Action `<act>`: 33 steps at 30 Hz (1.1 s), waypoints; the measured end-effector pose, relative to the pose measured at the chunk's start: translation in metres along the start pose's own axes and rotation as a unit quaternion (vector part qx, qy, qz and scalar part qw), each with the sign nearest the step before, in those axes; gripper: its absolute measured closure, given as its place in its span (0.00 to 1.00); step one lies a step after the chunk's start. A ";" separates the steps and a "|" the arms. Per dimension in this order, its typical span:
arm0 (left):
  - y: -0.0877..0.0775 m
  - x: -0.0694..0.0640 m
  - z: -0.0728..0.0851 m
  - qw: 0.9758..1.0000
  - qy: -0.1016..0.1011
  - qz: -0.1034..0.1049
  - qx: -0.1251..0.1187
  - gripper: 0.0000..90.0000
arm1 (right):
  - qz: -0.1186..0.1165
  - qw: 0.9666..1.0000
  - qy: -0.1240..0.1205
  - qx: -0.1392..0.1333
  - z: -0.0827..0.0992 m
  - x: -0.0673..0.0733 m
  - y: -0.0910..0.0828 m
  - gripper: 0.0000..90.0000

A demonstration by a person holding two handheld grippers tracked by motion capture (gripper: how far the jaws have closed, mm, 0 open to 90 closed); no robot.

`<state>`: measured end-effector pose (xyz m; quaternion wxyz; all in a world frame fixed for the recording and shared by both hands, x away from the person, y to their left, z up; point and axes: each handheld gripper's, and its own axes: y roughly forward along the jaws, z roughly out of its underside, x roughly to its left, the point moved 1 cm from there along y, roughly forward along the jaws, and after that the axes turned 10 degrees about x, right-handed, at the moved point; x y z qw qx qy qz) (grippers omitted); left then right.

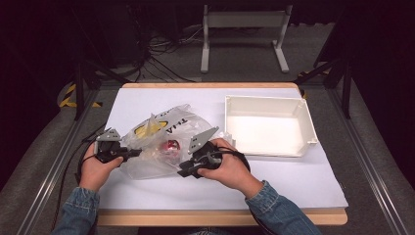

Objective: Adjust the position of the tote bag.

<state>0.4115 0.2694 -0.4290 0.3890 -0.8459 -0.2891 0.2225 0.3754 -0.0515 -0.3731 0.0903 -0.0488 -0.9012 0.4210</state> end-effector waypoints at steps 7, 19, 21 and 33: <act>0.000 0.000 0.000 1.000 -0.001 0.001 0.002 0.95 | 0.022 0.996 0.021 -0.080 -0.007 -0.004 -0.013 0.66; -0.002 0.001 0.001 1.000 -0.002 -0.001 -0.001 0.96 | 0.130 0.988 0.027 -0.077 -0.011 -0.035 0.007 0.21; -0.002 0.001 0.001 1.000 -0.005 -0.001 -0.001 0.95 | 0.134 0.988 0.023 -0.071 -0.011 -0.040 0.012 0.18; 0.004 0.009 0.006 1.000 -0.021 -0.007 0.003 0.92 | 0.116 0.993 -0.005 -0.035 -0.008 -0.063 0.042 0.11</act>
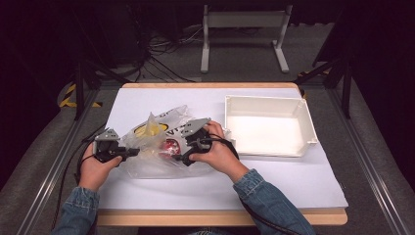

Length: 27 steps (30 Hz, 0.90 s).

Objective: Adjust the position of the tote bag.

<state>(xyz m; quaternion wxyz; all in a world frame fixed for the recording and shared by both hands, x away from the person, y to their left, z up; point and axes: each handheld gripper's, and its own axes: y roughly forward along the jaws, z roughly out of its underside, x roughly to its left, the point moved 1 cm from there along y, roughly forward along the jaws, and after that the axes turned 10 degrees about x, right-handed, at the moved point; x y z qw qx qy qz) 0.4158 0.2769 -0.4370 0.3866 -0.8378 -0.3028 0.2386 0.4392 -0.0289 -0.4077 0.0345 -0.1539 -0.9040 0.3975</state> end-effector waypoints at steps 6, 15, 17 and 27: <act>0.006 0.005 0.005 1.000 -0.012 0.002 0.007 0.92 | -0.015 1.000 0.011 -0.004 0.006 -0.003 0.010 0.09; 0.013 0.010 0.010 0.999 -0.020 0.005 0.035 0.92 | -0.023 1.000 0.007 0.008 0.018 -0.002 0.017 0.08; 0.013 0.011 0.011 0.999 -0.023 0.006 0.035 0.92 | -0.023 1.000 0.004 0.016 0.021 -0.001 0.019 0.08; 0.008 0.012 0.012 1.000 -0.024 -0.001 0.016 0.84 | -0.019 0.999 -0.004 0.043 0.033 -0.002 0.032 0.07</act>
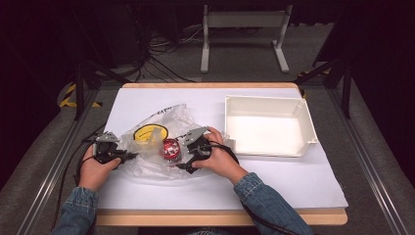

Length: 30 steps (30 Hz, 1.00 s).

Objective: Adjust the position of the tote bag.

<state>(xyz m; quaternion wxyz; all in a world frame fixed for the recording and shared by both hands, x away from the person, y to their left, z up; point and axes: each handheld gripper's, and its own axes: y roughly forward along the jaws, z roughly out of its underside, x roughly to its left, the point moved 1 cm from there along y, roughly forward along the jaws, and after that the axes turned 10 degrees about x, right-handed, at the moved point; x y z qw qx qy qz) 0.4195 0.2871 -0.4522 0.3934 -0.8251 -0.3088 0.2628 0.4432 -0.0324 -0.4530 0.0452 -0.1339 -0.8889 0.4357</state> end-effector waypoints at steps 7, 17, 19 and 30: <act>-0.030 -0.011 -0.009 0.998 0.032 -0.003 -0.050 0.34 | 0.004 1.000 0.000 0.003 -0.001 0.002 -0.001 0.08; -0.079 -0.047 -0.025 0.988 0.082 0.004 -0.128 0.25 | 0.013 1.000 -0.006 -0.013 -0.007 0.009 -0.019 0.08; -0.082 -0.060 -0.033 0.986 0.089 0.001 -0.141 0.26 | 0.015 1.000 -0.008 -0.017 -0.010 0.012 -0.023 0.08; -0.055 -0.084 -0.062 0.984 0.120 0.000 -0.132 0.36 | 0.017 1.000 -0.005 -0.023 -0.012 0.015 -0.032 0.09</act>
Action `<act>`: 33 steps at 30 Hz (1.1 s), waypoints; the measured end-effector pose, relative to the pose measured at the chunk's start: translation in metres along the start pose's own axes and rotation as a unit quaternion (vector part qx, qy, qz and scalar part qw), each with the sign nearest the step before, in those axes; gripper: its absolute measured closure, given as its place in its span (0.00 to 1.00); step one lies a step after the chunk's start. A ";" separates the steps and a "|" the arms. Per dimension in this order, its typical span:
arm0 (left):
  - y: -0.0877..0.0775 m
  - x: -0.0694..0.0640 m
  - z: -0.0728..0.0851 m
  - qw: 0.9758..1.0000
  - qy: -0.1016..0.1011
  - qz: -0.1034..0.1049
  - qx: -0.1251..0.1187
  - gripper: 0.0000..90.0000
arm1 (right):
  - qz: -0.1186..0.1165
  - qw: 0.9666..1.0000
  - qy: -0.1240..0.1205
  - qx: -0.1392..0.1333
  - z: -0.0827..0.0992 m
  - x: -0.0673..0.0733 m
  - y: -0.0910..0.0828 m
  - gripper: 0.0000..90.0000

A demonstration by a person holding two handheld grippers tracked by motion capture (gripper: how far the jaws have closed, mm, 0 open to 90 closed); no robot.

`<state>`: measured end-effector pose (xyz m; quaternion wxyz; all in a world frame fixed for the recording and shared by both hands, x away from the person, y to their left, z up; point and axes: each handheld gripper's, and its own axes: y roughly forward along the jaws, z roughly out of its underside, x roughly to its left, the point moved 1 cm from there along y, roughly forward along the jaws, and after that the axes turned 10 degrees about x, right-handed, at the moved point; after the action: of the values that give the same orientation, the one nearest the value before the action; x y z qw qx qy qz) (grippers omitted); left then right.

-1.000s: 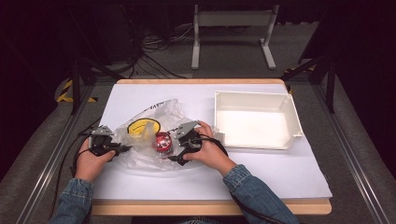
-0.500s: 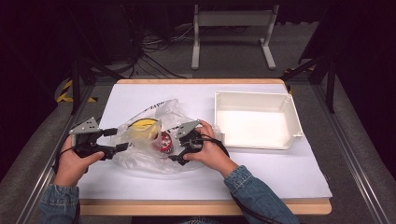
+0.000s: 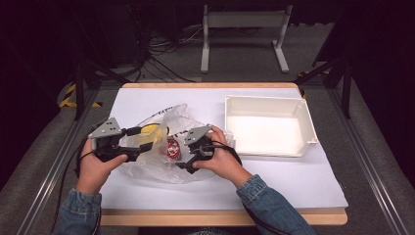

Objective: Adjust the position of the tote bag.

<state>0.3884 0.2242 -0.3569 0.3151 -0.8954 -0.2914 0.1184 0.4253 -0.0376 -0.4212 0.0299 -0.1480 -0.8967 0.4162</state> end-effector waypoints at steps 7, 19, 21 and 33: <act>0.005 -0.004 0.008 0.997 0.032 0.034 0.061 1.00 | -0.002 1.000 0.000 -0.004 -0.001 0.000 -0.005 0.09; -0.018 0.006 0.045 0.983 0.021 0.077 0.167 1.00 | -0.007 1.000 0.005 -0.020 -0.003 -0.002 -0.011 0.09; -0.016 0.008 0.049 0.980 0.017 0.081 0.181 1.00 | -0.007 1.000 0.005 -0.020 -0.003 -0.002 -0.011 0.09; 0.010 0.034 0.080 0.967 -0.043 0.072 0.239 1.00 | -0.011 1.000 0.005 -0.022 -0.002 -0.004 -0.005 0.10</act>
<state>0.3886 0.2780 -0.4261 0.4980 -0.8067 -0.2029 0.2450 0.4280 -0.0407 -0.4156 0.0363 -0.1406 -0.9070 0.3953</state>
